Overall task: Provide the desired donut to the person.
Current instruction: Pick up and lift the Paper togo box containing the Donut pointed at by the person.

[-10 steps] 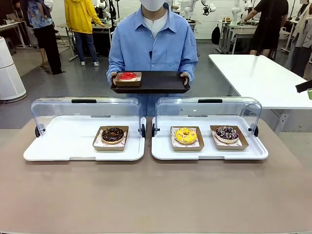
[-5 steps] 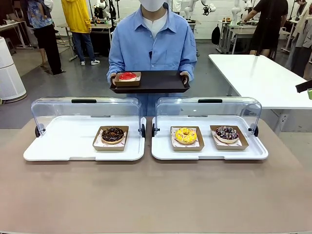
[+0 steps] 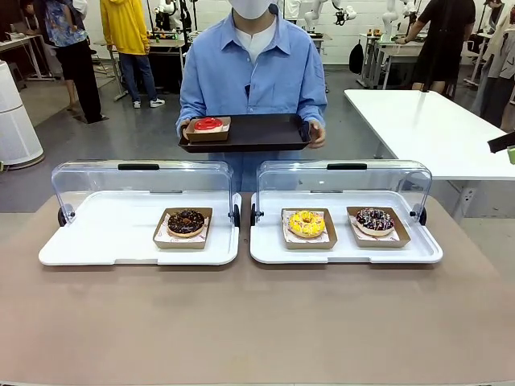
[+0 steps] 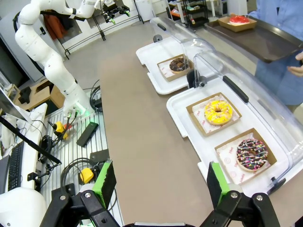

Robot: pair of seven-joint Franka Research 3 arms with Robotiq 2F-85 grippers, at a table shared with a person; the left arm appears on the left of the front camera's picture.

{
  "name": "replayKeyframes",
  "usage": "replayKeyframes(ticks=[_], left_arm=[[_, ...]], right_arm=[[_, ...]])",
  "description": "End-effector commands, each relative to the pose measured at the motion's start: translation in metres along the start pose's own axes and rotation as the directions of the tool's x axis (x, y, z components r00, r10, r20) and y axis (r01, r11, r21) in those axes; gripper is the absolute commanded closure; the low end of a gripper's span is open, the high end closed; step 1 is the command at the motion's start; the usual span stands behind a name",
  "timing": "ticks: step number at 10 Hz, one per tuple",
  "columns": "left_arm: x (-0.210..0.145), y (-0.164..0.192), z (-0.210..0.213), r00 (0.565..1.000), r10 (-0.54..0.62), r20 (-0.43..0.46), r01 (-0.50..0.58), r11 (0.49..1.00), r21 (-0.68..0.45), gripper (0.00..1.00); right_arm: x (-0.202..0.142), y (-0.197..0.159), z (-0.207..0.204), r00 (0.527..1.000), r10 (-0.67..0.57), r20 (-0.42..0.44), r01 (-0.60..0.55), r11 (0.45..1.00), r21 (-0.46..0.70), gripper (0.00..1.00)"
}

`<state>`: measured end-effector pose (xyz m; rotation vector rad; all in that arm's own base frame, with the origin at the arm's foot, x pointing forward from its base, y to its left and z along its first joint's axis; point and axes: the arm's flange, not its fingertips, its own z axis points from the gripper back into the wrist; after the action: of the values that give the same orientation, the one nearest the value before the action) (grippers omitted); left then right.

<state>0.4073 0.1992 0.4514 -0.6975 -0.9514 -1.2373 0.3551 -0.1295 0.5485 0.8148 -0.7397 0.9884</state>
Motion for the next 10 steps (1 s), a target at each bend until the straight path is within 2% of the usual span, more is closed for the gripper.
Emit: replayKeyframes(ticks=[1,10], left_arm=[[-0.0012,-0.0012,0.0014,1.0,0.002,0.003,-0.002,1.0,0.004,0.0],[-0.0012,-0.0012,0.0014,1.0,0.002,0.003,-0.002,1.0,0.004,0.0]], right_arm=[[0.0004,0.0007,-0.0011,1.0,0.005,0.007,-0.005,1.0,0.006,0.0],[0.0004,0.0007,-0.0011,1.0,0.005,0.007,-0.005,1.0,0.006,0.0]])
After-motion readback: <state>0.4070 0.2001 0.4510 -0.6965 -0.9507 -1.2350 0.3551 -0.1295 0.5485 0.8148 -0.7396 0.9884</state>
